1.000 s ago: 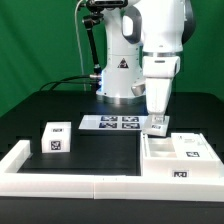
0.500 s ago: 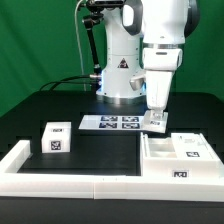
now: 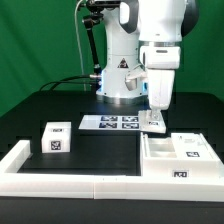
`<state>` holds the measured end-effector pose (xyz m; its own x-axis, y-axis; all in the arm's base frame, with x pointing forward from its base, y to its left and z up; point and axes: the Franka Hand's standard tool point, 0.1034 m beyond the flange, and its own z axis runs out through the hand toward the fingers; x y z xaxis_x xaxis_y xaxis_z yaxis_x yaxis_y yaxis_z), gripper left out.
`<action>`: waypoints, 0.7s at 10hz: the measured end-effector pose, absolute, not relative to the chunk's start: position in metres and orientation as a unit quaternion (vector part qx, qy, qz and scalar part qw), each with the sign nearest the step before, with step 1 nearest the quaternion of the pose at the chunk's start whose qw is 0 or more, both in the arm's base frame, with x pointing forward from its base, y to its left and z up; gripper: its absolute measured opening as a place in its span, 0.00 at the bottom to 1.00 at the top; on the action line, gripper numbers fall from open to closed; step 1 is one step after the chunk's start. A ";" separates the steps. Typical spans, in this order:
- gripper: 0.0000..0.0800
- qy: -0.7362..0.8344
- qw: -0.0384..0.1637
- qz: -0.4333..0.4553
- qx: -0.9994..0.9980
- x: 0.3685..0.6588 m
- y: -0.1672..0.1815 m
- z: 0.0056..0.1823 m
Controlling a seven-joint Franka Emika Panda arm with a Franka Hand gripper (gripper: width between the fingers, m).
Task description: Assemble cabinet
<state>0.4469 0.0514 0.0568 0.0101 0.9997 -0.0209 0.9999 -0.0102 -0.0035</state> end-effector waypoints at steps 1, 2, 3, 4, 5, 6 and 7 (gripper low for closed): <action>0.09 0.700 0.006 -0.008 0.714 0.447 0.052 0.056; 0.09 0.700 0.006 -0.009 0.714 0.447 0.051 0.056; 0.09 0.700 0.006 -0.009 0.714 0.447 0.051 0.056; 0.09 0.700 0.005 -0.013 0.714 0.451 0.051 0.057; 0.09 0.699 0.005 -0.014 0.715 0.459 0.051 0.057; 0.09 0.699 0.005 -0.012 0.715 0.464 0.053 0.057; 0.09 0.700 0.006 -0.010 0.715 0.468 0.054 0.057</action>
Offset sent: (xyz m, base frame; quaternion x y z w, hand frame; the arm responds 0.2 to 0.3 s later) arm 0.0232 0.0070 0.0034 0.0163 0.0006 0.0124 0.9998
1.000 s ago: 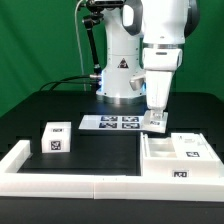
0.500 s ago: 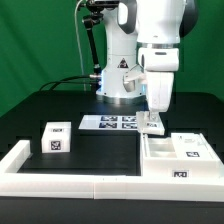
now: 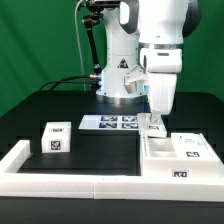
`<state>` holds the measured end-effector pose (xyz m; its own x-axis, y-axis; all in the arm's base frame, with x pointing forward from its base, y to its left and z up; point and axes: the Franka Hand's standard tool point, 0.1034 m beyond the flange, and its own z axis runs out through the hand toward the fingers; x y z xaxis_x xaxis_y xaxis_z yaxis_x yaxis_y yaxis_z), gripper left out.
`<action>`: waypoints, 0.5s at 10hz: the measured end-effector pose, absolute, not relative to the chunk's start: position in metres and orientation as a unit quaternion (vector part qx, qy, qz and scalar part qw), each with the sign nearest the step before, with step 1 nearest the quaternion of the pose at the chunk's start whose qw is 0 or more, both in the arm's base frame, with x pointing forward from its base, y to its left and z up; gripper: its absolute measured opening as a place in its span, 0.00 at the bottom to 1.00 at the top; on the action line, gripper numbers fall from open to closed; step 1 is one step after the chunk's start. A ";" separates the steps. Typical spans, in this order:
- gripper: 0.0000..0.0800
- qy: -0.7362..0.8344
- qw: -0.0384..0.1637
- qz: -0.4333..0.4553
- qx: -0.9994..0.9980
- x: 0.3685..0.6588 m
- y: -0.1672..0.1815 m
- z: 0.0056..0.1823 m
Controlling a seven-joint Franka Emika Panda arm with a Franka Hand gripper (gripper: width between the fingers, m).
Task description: Assemble cabinet
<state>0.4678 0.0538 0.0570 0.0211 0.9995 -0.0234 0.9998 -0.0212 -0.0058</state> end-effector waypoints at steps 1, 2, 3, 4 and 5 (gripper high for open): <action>0.09 0.699 0.003 -0.018 0.715 0.468 0.053 0.056; 0.09 0.699 0.003 -0.017 0.715 0.467 0.053 0.056; 0.09 0.699 0.003 -0.017 0.715 0.467 0.053 0.056; 0.09 0.699 0.003 -0.017 0.715 0.467 0.053 0.056; 0.09 0.699 0.003 -0.017 0.715 0.467 0.053 0.056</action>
Offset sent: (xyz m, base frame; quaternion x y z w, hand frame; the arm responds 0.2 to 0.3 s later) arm 0.0000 0.0000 0.0000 0.0000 0.0000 0.0000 1.0000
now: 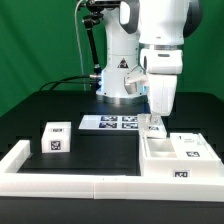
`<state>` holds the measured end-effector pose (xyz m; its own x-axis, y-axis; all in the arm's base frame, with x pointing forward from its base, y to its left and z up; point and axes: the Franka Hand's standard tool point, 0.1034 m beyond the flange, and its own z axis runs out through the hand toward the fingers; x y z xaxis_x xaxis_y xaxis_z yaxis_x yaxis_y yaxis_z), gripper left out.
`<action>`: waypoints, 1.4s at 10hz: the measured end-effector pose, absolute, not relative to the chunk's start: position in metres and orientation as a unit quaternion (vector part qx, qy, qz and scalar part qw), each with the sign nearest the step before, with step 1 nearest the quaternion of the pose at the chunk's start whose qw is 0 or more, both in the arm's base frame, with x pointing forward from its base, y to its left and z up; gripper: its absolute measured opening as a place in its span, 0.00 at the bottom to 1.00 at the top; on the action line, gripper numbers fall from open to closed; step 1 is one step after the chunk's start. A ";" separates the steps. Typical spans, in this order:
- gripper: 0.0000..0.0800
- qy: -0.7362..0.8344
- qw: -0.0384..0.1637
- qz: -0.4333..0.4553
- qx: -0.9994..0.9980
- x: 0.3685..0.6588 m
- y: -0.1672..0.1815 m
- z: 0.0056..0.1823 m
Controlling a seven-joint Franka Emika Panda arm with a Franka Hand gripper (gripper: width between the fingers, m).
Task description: Assemble cabinet
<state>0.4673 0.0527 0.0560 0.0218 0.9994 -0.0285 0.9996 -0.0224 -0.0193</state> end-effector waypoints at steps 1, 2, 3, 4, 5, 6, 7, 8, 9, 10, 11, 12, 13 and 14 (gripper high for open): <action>0.09 0.699 0.003 -0.017 0.715 0.467 0.053 0.056; 0.09 0.698 0.003 -0.018 0.716 0.468 0.053 0.056; 0.09 0.698 0.002 -0.021 0.716 0.468 0.053 0.057; 0.09 0.698 0.000 -0.024 0.716 0.468 0.053 0.057; 0.09 0.698 -0.001 -0.027 0.715 0.468 0.053 0.057; 0.09 0.698 -0.001 -0.026 0.715 0.468 0.053 0.057; 0.09 0.698 -0.001 -0.026 0.715 0.468 0.053 0.057; 0.09 0.698 -0.001 -0.026 0.715 0.468 0.053 0.057; 0.09 0.698 -0.001 -0.026 0.715 0.468 0.053 0.057; 0.09 0.698 -0.001 -0.026 0.715 0.468 0.053 0.057; 0.09 0.698 -0.002 -0.028 0.716 0.468 0.055 0.057; 0.09 0.698 -0.004 -0.034 0.715 0.468 0.056 0.058; 0.09 0.698 -0.006 -0.039 0.715 0.469 0.056 0.059; 0.09 0.698 -0.007 -0.042 0.715 0.469 0.056 0.059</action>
Offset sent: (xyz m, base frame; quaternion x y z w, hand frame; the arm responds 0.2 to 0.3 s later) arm 0.0157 0.0089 0.0058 0.0069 0.0121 0.0042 0.9999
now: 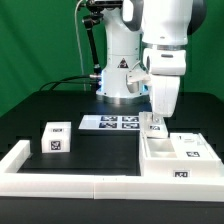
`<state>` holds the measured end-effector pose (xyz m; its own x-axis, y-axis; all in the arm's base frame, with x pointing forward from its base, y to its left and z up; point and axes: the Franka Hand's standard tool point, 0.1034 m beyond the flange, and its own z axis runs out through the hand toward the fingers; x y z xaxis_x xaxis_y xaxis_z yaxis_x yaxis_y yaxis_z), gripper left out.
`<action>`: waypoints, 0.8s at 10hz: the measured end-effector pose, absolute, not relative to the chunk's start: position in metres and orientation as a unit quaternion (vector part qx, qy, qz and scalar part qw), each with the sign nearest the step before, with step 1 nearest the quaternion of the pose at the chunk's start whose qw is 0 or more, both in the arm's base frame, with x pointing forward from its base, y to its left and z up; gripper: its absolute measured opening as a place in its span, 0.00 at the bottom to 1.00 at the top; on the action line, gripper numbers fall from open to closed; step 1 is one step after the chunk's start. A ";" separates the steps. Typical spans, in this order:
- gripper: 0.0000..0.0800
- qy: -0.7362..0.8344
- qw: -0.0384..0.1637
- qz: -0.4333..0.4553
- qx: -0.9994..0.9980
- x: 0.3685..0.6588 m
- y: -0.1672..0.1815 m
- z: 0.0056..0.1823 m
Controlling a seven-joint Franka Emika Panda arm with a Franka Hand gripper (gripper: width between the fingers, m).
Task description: Assemble cabinet
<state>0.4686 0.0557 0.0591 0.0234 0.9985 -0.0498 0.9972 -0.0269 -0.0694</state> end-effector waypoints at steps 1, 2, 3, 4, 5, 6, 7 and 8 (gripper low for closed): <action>0.09 -0.698 0.008 0.042 -0.715 0.468 0.056 0.059; 0.09 -0.697 0.008 0.043 -0.715 0.468 0.056 0.059; 0.09 -0.697 0.008 0.043 -0.716 0.468 0.055 0.058; 0.09 -0.697 0.008 0.043 -0.716 0.468 0.055 0.058; 0.09 -0.697 0.008 0.043 -0.716 0.468 0.055 0.058; 0.09 -0.697 0.008 0.043 -0.716 0.468 0.055 0.058; 0.09 -0.697 0.008 0.043 -0.716 0.467 0.055 0.058; 0.09 -0.697 0.008 0.043 -0.716 0.467 0.055 0.058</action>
Offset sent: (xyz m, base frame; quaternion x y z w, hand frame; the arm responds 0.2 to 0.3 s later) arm 0.0000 0.0000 0.0000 0.0000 0.0000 0.0000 1.0000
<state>0.4673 0.0554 0.0580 0.0240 0.9985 -0.0498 0.9970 -0.0276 -0.0717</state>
